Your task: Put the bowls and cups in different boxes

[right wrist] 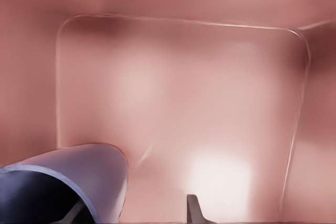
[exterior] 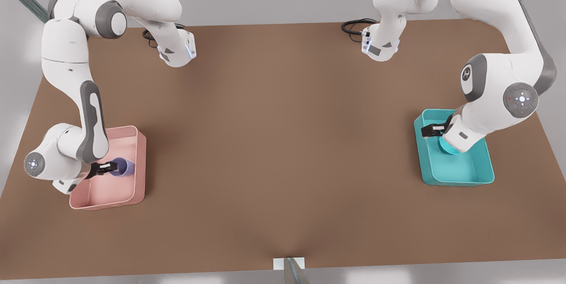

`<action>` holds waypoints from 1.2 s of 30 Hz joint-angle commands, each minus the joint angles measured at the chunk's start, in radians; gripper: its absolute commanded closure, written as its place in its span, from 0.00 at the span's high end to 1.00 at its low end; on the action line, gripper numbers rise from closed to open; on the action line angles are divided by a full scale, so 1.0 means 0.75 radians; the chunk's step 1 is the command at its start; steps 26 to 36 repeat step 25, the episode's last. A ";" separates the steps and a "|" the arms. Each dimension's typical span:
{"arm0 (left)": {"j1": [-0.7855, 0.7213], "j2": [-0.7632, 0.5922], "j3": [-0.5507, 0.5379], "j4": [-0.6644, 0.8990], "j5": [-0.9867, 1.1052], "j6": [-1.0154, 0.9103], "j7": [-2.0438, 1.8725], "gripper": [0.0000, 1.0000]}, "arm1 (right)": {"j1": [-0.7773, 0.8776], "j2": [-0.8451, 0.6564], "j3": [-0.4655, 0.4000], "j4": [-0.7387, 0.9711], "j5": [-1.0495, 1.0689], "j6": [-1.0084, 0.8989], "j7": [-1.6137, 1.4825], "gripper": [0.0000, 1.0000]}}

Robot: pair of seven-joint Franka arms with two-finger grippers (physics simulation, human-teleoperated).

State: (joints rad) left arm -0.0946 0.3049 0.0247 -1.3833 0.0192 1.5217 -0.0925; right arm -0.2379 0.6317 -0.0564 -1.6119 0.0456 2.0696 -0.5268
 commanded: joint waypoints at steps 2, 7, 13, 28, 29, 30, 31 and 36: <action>0.003 -0.010 -0.008 0.022 0.013 -0.203 0.009 1.00 | 0.000 -0.063 0.004 -0.031 0.052 -0.078 -0.191 1.00; 0.008 -0.002 -0.006 0.045 0.015 -0.164 0.009 1.00 | 0.013 -0.245 0.030 -0.056 0.093 -0.342 -0.177 1.00; 0.008 -0.004 -0.008 0.047 0.015 -0.166 0.009 1.00 | 0.348 -0.167 0.038 0.196 -0.098 -0.649 0.724 1.00; 0.010 -0.010 -0.006 0.047 0.007 -0.176 0.009 1.00 | 0.291 -0.718 0.120 0.114 -0.067 -0.906 0.751 1.00; 0.010 -0.010 -0.006 0.047 0.007 -0.176 0.009 1.00 | 0.291 -0.718 0.120 0.114 -0.067 -0.906 0.751 1.00; 0.010 -0.010 -0.006 0.047 0.007 -0.176 0.009 1.00 | 0.291 -0.718 0.120 0.114 -0.067 -0.906 0.751 1.00; 0.010 -0.010 -0.006 0.047 0.007 -0.176 0.009 1.00 | 0.291 -0.718 0.120 0.114 -0.067 -0.906 0.751 1.00; 0.010 -0.010 -0.006 0.047 0.007 -0.176 0.009 1.00 | 0.291 -0.718 0.120 0.114 -0.067 -0.906 0.751 1.00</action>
